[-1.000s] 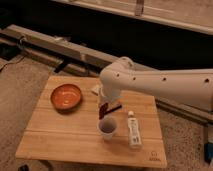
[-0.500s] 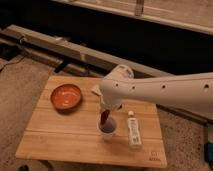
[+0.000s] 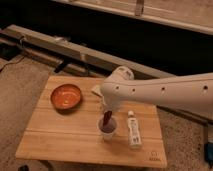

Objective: Place the pepper in the ceramic cup

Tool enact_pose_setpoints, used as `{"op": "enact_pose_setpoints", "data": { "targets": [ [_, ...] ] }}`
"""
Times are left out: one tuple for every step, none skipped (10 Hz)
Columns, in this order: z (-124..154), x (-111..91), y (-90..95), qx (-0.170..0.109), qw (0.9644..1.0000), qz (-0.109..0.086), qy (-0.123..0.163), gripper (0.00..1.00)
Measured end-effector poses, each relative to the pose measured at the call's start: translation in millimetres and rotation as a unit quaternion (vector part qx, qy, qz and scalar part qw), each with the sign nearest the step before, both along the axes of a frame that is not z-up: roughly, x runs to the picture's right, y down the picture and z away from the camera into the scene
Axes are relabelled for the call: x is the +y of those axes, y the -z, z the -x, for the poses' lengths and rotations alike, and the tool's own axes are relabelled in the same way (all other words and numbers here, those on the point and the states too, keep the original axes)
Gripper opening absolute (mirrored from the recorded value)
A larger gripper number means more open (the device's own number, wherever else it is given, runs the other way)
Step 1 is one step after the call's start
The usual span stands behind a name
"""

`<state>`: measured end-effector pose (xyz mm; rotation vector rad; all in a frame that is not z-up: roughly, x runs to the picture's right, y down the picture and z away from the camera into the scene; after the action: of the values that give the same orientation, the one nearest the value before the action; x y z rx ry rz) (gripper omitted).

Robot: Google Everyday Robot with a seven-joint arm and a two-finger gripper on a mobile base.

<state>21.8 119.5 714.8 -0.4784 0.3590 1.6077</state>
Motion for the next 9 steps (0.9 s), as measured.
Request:
{"op": "enact_pose_setpoints", "data": {
  "targets": [
    [-0.6,-0.4,-1.3,0.002,1.0000,-0.001,0.000,0.74],
    [-1.1,-0.6,-2.7,0.003,1.0000,-0.002,0.001,0.79],
    [-1.3,-0.7,-3.9,0.004,1.0000,-0.003,0.002,0.80],
    [-1.9,-0.8,-5.0,0.004,1.0000,-0.003,0.002,0.80],
    [-1.9,-0.9,-5.9,0.003,1.0000,-0.003,0.002,0.80],
    [-1.2,-1.5,-7.2,-0.001,1.0000,-0.004,0.003,0.80],
    [0.8,-3.3,-7.6,-0.006,0.9999,-0.006,0.007,0.80],
    [3.7,-5.2,-7.8,-0.013,0.9998,-0.008,0.009,0.80],
    [9.7,-14.3,-7.4,-0.024,0.9996,-0.013,0.006,0.80]
  ]
}}
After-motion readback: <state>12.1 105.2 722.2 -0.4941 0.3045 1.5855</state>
